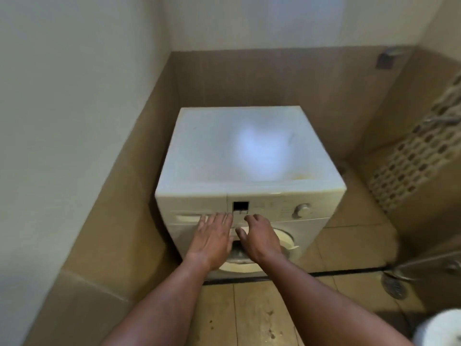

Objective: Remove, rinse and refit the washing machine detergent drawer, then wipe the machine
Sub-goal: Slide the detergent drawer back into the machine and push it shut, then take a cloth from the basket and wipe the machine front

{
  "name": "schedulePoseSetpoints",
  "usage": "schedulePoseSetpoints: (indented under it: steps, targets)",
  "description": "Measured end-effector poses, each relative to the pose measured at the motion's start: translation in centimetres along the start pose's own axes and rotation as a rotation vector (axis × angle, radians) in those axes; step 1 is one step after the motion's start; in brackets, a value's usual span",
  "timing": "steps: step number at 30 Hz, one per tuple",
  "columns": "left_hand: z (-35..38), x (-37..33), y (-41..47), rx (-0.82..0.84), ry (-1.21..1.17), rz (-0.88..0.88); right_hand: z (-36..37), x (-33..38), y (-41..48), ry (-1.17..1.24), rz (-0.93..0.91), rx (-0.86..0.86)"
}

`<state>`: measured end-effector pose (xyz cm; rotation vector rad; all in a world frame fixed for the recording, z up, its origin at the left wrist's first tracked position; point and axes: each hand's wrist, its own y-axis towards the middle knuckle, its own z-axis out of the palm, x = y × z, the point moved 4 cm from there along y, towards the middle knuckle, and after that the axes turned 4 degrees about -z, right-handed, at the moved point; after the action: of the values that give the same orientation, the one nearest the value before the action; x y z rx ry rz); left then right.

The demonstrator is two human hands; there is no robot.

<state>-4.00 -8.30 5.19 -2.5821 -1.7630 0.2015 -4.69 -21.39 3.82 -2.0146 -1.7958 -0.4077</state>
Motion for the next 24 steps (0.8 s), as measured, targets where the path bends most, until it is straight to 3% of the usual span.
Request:
schedulePoseSetpoints:
  steps: [8,14,24]
  targets:
    - [-11.2,-16.5,6.6,-0.126,0.052,0.399,-18.3,-9.9,-4.1,-0.21,0.214,-0.181]
    - [-22.1,-30.1,11.2,-0.373,-0.031,0.677,-36.2,-16.8,-9.0,-0.276,0.442,-0.406]
    - [-37.6,-51.8,11.6,-0.581,-0.069,1.064,-60.2,-23.9,-18.7,-0.418,0.607,-0.699]
